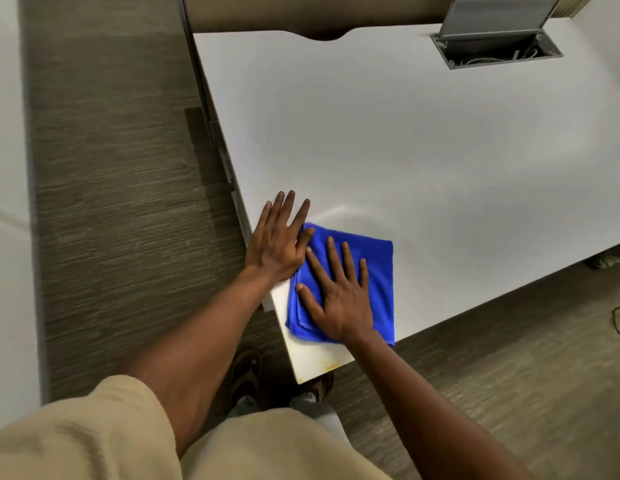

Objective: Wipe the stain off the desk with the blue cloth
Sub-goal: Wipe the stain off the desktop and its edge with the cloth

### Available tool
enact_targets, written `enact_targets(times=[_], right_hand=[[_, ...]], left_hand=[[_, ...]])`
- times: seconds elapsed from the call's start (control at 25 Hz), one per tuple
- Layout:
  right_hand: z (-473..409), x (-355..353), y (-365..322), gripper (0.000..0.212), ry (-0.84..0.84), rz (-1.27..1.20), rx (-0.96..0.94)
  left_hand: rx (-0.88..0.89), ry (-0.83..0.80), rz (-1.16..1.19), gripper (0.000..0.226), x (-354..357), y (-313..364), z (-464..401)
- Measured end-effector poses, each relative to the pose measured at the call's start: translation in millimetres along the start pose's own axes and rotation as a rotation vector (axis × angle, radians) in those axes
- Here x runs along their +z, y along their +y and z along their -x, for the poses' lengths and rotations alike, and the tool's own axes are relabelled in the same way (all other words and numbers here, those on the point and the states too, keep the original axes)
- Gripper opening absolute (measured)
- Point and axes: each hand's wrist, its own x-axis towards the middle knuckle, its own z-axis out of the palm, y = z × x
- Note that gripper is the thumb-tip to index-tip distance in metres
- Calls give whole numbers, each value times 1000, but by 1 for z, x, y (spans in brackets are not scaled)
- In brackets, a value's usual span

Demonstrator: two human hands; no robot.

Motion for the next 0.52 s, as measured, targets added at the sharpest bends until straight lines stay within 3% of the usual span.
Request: enact_targets(times=[0.52], right_hand=[[-102, -18, 30, 67, -41, 2, -117]], left_hand=[[-53, 95, 52, 66, 6, -3, -1]])
